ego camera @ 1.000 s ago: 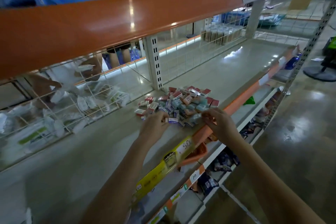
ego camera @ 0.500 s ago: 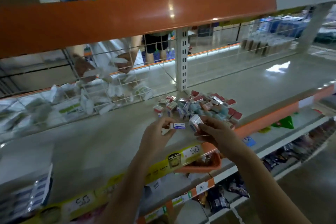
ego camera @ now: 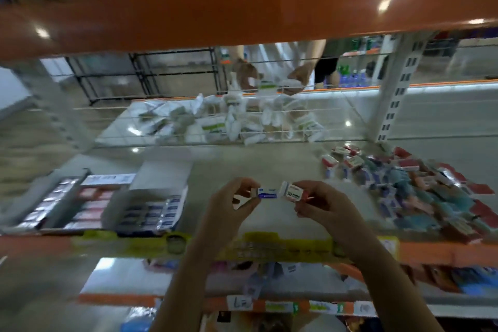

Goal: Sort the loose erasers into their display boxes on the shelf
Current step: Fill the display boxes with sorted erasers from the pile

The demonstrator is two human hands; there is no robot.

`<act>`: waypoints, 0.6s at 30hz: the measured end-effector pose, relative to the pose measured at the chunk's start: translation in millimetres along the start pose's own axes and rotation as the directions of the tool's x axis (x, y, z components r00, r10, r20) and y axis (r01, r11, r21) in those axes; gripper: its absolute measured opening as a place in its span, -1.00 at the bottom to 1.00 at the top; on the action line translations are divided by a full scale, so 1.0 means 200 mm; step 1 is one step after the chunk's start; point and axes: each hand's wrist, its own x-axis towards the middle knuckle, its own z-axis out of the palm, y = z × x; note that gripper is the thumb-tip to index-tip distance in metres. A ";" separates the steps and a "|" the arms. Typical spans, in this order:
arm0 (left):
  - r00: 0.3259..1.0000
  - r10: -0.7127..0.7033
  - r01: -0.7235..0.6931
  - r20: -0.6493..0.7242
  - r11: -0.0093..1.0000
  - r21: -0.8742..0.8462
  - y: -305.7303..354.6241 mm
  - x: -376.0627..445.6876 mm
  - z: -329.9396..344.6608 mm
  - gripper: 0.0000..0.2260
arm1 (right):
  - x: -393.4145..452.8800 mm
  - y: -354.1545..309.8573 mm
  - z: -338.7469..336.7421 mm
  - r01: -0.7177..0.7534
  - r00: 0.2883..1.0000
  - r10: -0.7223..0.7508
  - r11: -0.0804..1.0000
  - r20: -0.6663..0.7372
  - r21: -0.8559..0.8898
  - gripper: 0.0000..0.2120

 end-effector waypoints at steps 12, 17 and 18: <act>0.983 -0.114 0.127 -0.141 0.988 0.086 -0.43 -0.10 -0.83 -0.78 | 0.29 -0.21 0.85 0.107 0.982 -0.095 0.992 0.163 -0.069 -0.63; 0.975 -0.082 0.107 -0.207 0.988 0.113 -0.64 -0.11 -1.13 -0.73 | 0.43 -0.27 1.19 0.158 0.970 -0.116 0.968 0.212 -0.197 -0.71; 0.971 -0.093 0.121 -0.221 0.986 0.117 -0.68 -0.11 -1.19 -0.72 | 0.46 -0.29 1.27 0.178 0.966 -0.129 0.960 0.223 -0.218 -0.73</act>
